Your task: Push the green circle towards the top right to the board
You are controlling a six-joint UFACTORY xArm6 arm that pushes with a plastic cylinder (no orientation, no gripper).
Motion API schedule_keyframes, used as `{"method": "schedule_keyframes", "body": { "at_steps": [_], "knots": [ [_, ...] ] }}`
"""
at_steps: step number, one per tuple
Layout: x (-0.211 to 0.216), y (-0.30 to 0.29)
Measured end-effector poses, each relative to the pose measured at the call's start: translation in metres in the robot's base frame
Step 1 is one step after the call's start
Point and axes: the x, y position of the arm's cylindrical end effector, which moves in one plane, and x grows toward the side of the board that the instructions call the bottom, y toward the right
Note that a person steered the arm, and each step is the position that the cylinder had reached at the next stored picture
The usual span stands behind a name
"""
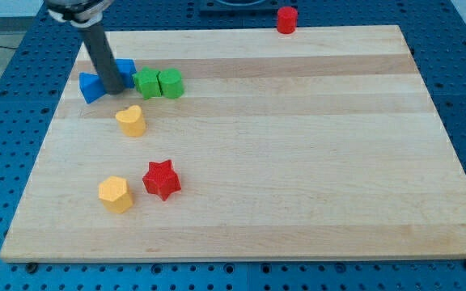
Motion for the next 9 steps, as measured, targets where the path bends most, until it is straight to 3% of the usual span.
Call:
{"method": "schedule_keyframes", "body": {
  "at_steps": [1,4,6,7,8,9],
  "knots": [
    [-0.007,0.07],
    [0.062,0.142],
    [-0.018,0.231],
    [-0.037,0.247],
    [-0.035,0.199],
    [-0.067,0.237]
  ]
}}
